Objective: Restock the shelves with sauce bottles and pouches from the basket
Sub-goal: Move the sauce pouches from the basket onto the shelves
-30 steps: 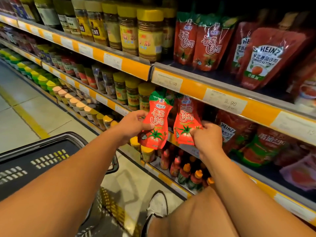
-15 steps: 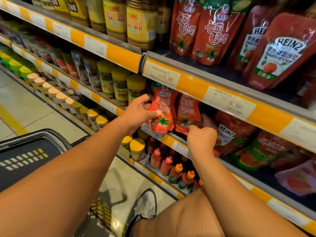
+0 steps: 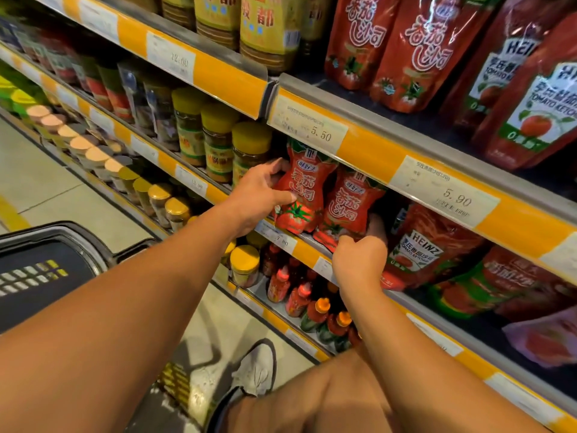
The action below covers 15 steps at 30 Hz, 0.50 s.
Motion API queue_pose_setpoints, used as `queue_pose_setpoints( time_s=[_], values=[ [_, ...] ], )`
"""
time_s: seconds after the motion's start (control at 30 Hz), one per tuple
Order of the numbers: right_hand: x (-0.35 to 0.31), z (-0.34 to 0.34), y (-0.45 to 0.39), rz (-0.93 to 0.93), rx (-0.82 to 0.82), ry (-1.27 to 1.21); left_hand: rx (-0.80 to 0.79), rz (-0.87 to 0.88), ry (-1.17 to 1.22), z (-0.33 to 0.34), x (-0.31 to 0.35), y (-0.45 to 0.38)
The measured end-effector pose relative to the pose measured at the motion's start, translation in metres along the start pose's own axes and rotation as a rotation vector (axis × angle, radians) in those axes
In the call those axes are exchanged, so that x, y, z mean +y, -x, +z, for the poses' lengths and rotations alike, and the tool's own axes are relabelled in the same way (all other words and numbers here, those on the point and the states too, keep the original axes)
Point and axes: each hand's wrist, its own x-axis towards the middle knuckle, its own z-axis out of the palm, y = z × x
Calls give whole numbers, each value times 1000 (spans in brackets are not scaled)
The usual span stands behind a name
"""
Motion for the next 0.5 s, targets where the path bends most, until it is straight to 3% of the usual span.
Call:
queue_pose_setpoints(
  time_s=[0.17, 0.3, 0.5],
  values=[
    [-2, 6, -2, 43, 27, -43, 32, 37, -53, 4, -2, -5],
    [-2, 13, -9, 155, 36, -288, 47, 55, -111, 6, -2, -7],
    [2, 16, -19, 127, -6, -175, 87, 66, -120, 10, -6, -11]
  ],
)
